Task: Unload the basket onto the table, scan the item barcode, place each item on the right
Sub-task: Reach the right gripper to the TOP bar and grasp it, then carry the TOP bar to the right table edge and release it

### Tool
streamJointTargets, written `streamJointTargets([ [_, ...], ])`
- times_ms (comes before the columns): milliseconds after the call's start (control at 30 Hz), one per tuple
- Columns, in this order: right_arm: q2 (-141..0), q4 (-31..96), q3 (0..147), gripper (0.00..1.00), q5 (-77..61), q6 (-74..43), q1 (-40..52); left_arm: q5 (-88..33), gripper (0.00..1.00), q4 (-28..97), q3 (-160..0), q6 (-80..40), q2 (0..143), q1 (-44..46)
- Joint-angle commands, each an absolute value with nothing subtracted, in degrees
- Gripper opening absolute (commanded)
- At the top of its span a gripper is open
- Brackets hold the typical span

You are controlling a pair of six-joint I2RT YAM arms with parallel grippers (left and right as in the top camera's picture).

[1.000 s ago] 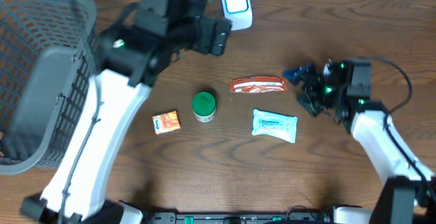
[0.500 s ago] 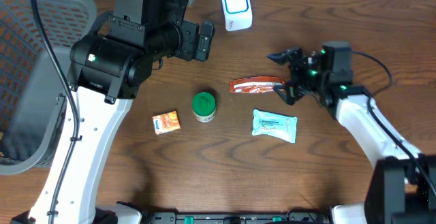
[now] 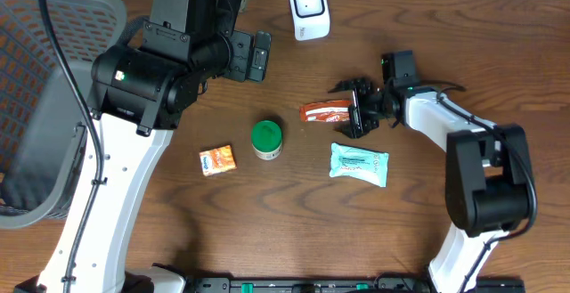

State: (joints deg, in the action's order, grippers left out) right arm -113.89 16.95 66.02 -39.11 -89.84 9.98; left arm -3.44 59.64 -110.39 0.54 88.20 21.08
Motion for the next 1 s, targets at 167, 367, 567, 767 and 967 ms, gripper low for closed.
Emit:
streamJointTargets([
  [167,-119.31,17.39,67.42,0.70,-35.16,-94.00,9.28,-2.24,0.96,59.99,-110.85,1.30,87.99,20.80],
  [367,-119.68,17.56,67.55,0.19,-30.33,-93.06,8.49,-2.07,0.96,60.16,-110.85,1.32,87.99,20.80],
  [567,-119.31,17.63,69.89,0.01,-26.87,-84.79,6.39,-2.02,0.96,60.62,-110.85,1.32,87.99,20.80],
  [767,-113.40,29.74,75.40,0.01,-21.28,-75.66,2.61,-2.07,0.96,60.66,-110.85,1.30,87.99,20.80],
  [967,-99.26,52.18,77.58,0.01,3.27,-74.56,-4.43,-2.09,0.96,60.93,-110.85,1.26,88.05,20.80],
])
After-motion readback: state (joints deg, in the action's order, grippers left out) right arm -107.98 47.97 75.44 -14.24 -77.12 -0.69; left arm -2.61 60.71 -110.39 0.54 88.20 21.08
